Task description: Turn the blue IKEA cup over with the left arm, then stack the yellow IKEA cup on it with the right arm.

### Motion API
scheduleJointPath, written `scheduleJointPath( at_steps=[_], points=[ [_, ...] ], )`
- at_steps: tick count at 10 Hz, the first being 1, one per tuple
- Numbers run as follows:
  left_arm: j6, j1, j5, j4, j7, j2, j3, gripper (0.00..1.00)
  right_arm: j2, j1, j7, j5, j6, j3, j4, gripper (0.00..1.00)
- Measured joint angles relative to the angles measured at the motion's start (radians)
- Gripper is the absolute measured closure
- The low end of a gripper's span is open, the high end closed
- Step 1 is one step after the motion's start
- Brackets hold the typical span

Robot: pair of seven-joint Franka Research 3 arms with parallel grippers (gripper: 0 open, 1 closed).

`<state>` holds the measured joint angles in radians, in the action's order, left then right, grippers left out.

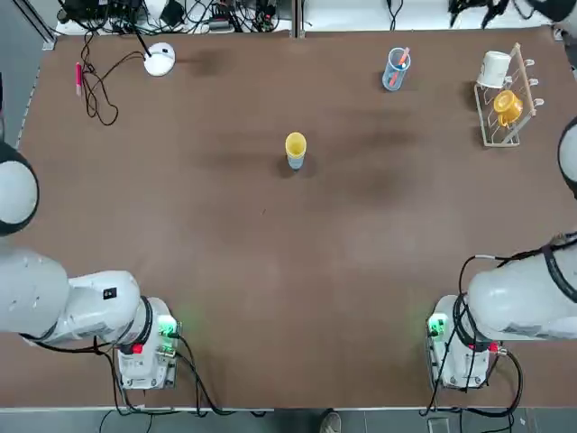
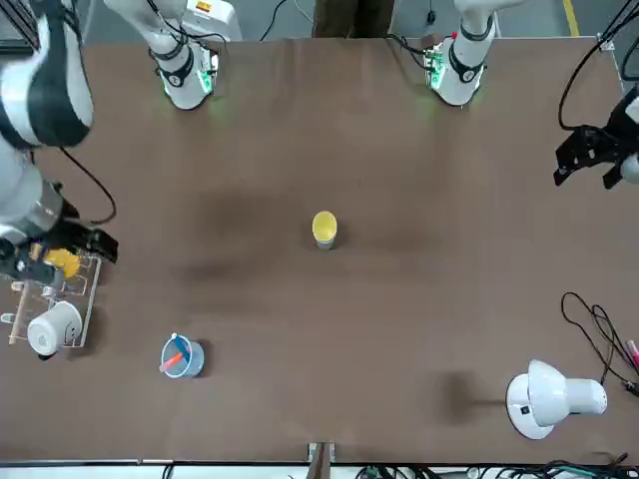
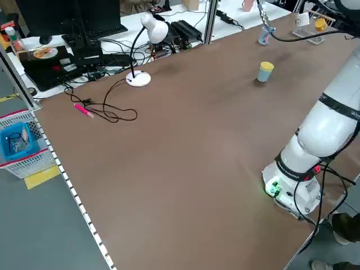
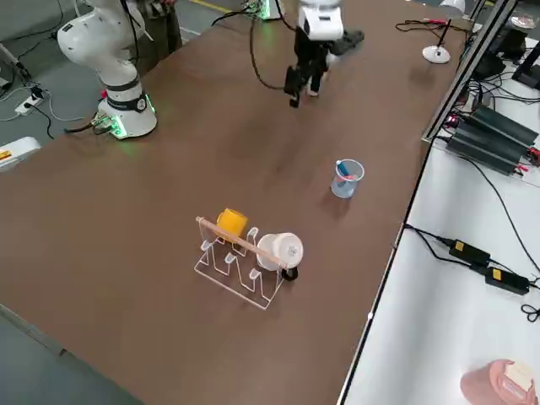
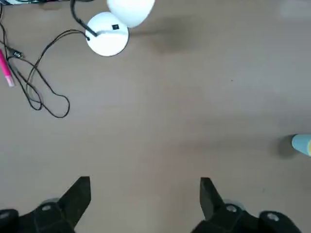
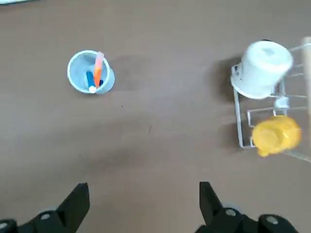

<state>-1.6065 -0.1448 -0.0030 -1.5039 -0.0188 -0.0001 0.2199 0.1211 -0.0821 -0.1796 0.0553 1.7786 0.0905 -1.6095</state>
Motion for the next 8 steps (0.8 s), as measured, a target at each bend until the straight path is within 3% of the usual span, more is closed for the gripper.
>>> scheduleJointPath(
  at_steps=[2, 5, 8],
  points=[
    [0.0, 0.009, 0.0, 0.0, 0.0, 0.0, -0.012, 0.01, -0.083, 0.003, 0.059, -0.019, -0.044, -0.077, -0.002, 0.0],
    [0.0, 0.017, 0.0, 0.0, -0.001, 0.001, -0.049, 0.01, -0.143, 0.011, 0.067, -0.02, -0.141, -0.086, 0.008, 0.0],
    [0.0, 0.028, 0.0, 0.0, 0.004, 0.001, -0.048, 0.01, -0.147, 0.042, 0.089, -0.019, -0.192, -0.087, 0.032, 0.0]
  ],
)
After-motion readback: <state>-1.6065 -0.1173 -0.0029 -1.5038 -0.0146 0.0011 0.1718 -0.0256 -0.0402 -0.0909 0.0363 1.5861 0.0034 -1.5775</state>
